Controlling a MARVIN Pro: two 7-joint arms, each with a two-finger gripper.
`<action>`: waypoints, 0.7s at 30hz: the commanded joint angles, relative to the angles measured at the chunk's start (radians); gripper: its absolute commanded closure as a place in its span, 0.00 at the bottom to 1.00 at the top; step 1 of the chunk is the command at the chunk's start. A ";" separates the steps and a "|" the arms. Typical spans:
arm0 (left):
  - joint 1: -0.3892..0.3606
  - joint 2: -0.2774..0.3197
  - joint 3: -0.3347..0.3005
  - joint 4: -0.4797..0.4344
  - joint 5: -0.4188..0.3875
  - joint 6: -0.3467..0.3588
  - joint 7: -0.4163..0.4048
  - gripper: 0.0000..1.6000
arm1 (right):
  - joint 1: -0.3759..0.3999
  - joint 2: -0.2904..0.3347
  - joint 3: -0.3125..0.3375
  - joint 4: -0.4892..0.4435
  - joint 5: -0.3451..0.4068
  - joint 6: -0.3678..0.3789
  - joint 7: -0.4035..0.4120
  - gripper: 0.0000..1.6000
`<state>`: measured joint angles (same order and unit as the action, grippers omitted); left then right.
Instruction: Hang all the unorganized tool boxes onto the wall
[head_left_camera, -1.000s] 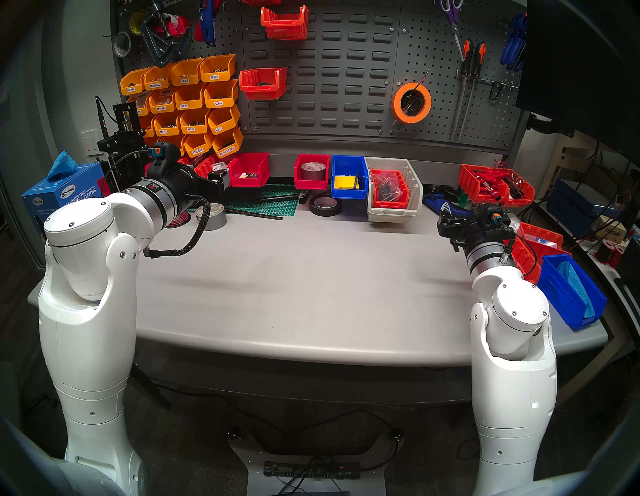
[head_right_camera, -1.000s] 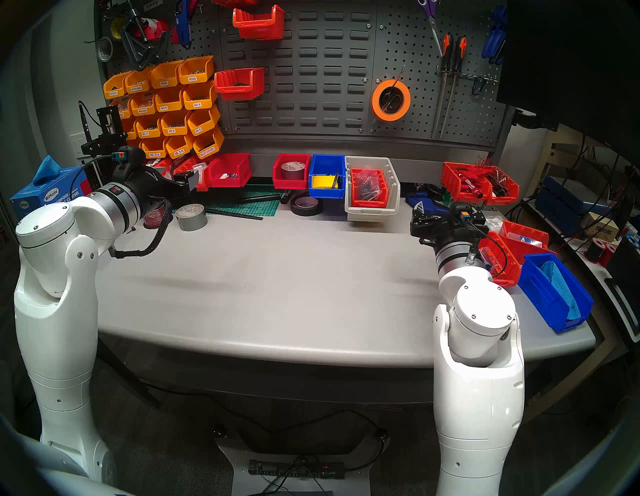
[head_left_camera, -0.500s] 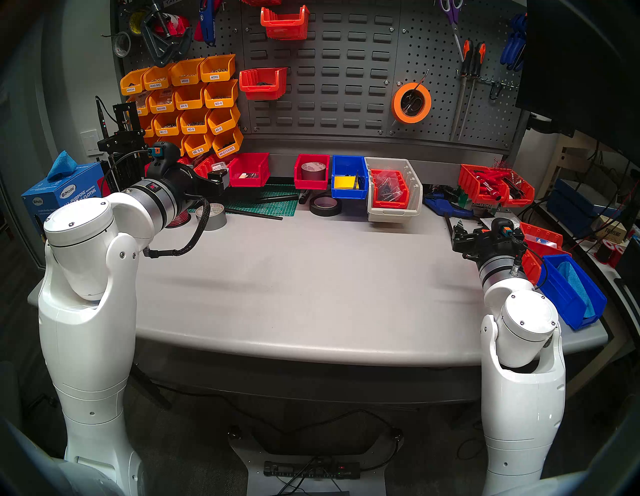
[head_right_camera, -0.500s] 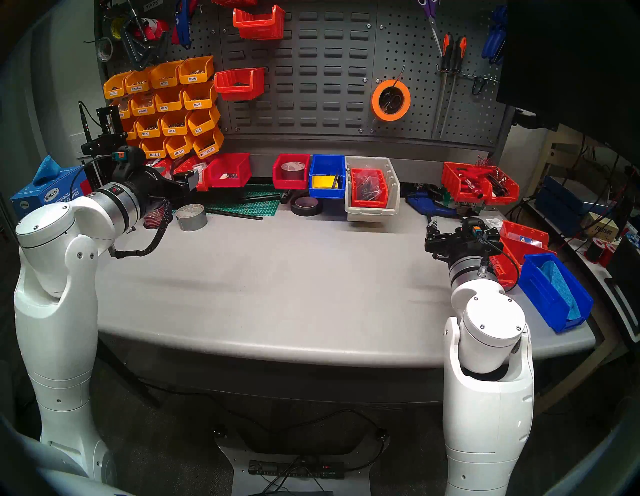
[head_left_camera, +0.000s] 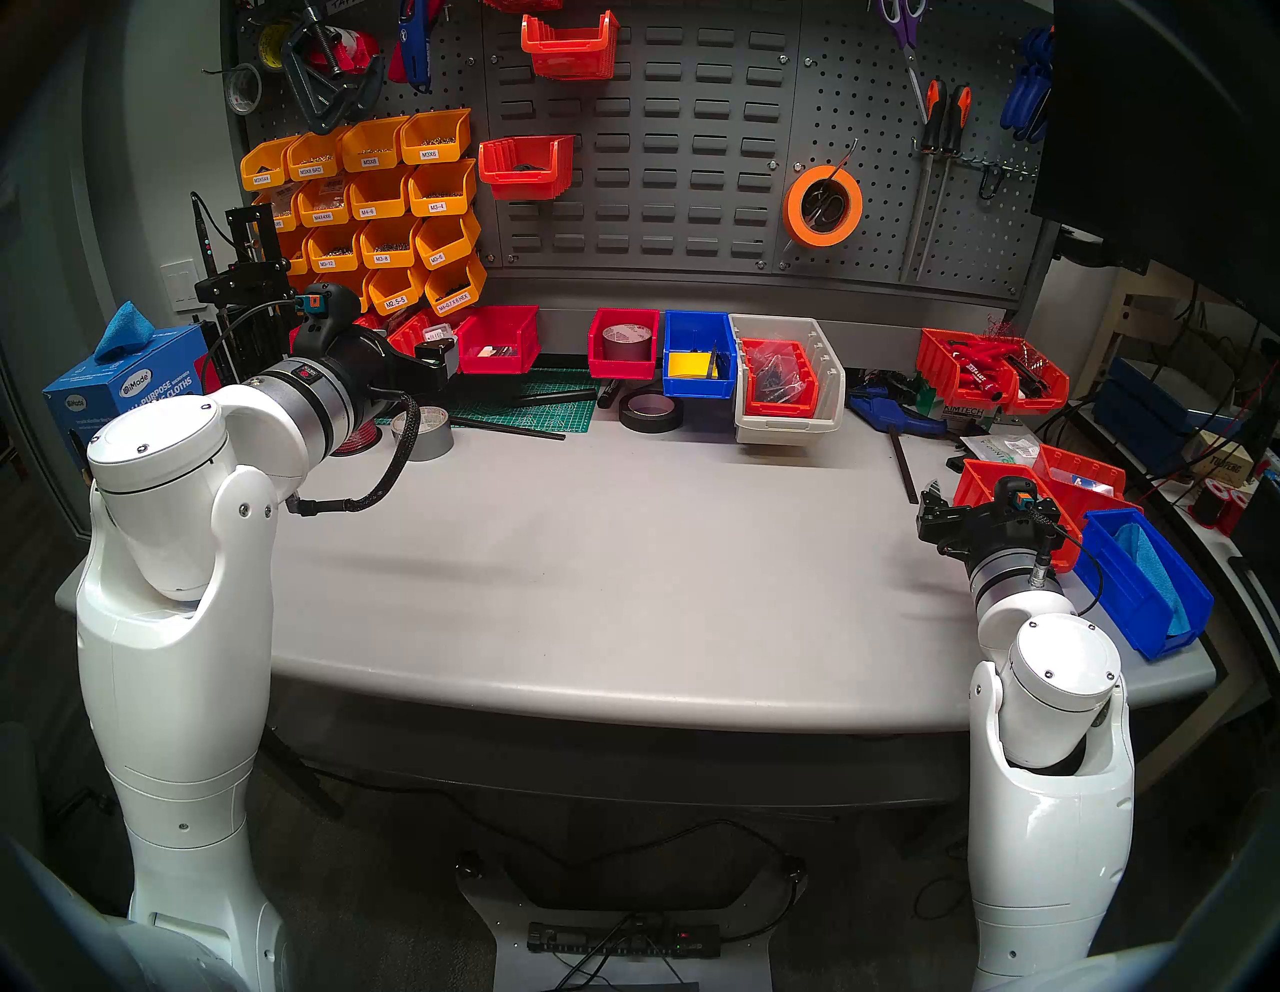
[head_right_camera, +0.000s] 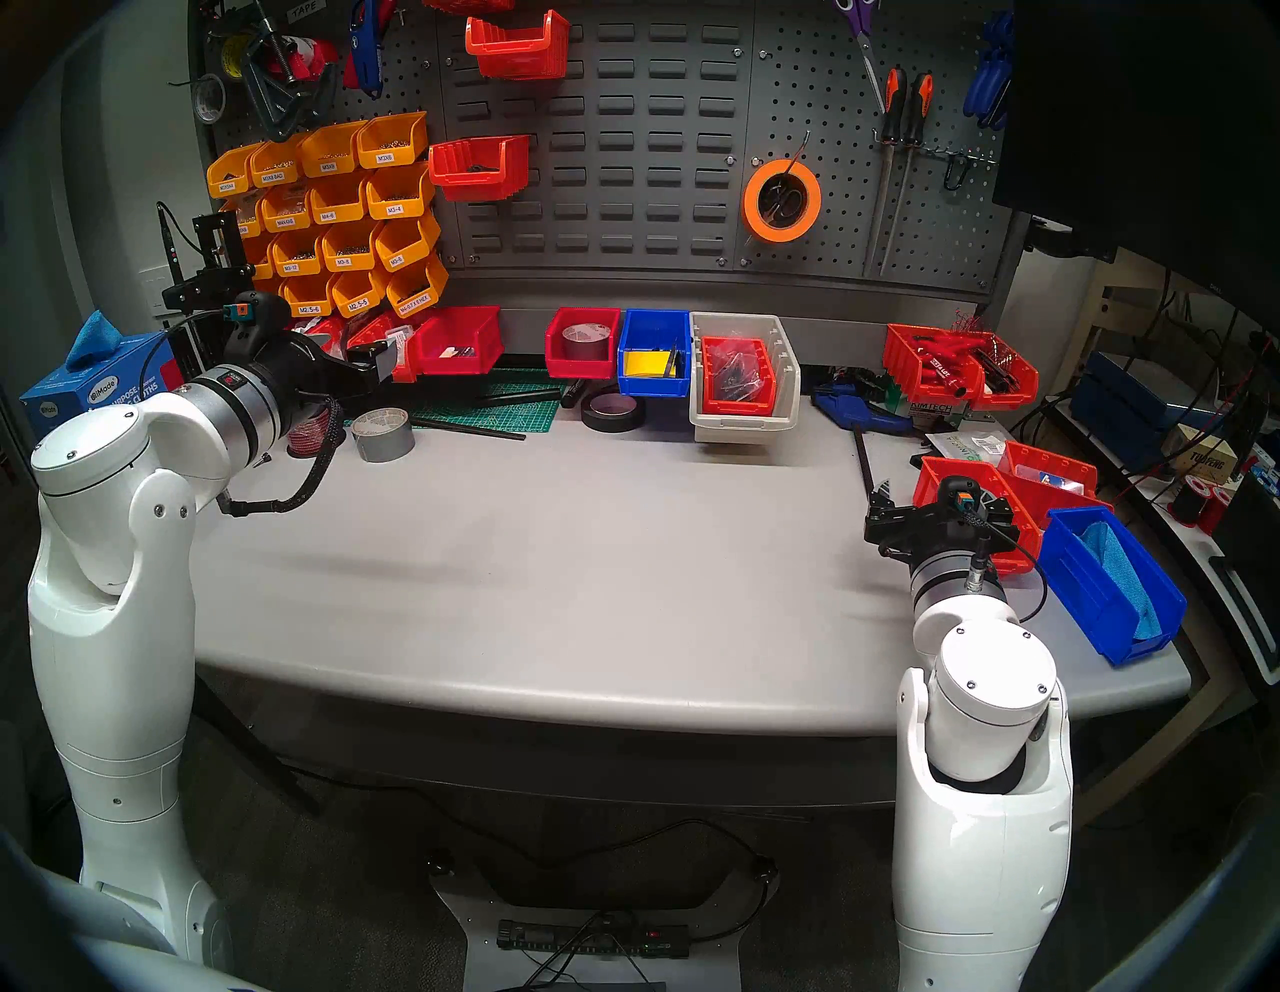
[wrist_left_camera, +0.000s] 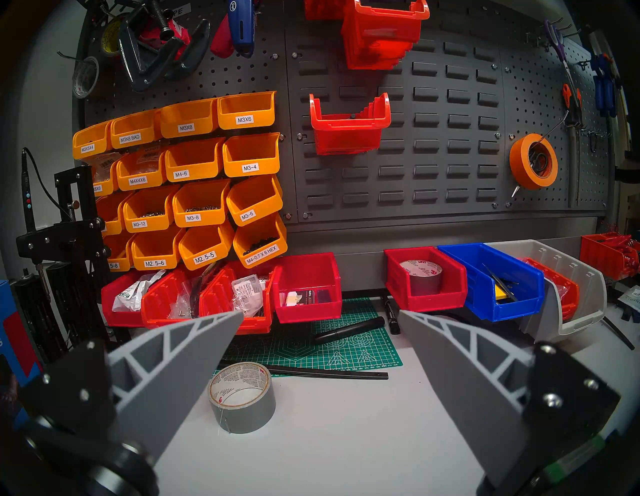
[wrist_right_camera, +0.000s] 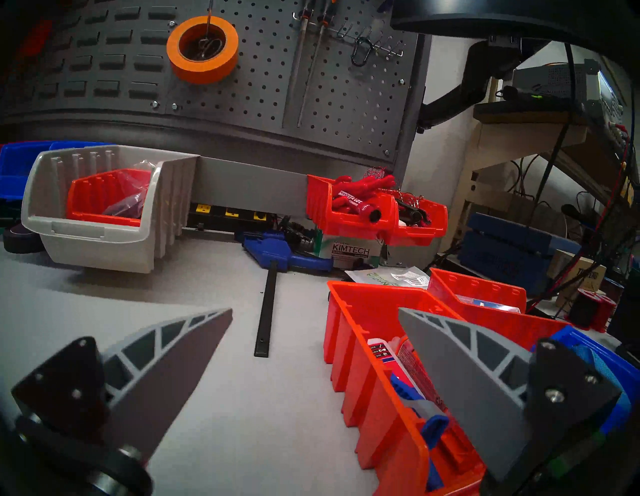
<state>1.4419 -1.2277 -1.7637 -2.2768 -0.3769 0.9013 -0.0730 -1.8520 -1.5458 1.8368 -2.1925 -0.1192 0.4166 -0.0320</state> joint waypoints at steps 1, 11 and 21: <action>-0.010 -0.002 0.002 -0.011 0.001 -0.008 0.002 0.00 | -0.020 0.023 0.013 -0.002 -0.011 -0.034 0.008 0.00; -0.010 -0.001 0.002 -0.011 -0.001 -0.009 0.004 0.00 | -0.032 0.013 0.025 0.017 -0.003 -0.064 0.010 0.00; -0.009 0.001 0.003 -0.011 -0.003 -0.009 0.006 0.00 | -0.023 -0.004 0.016 0.028 0.001 -0.081 0.004 0.00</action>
<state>1.4420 -1.2251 -1.7634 -2.2768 -0.3817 0.9005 -0.0695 -1.8875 -1.5402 1.8609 -2.1596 -0.1229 0.3563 -0.0208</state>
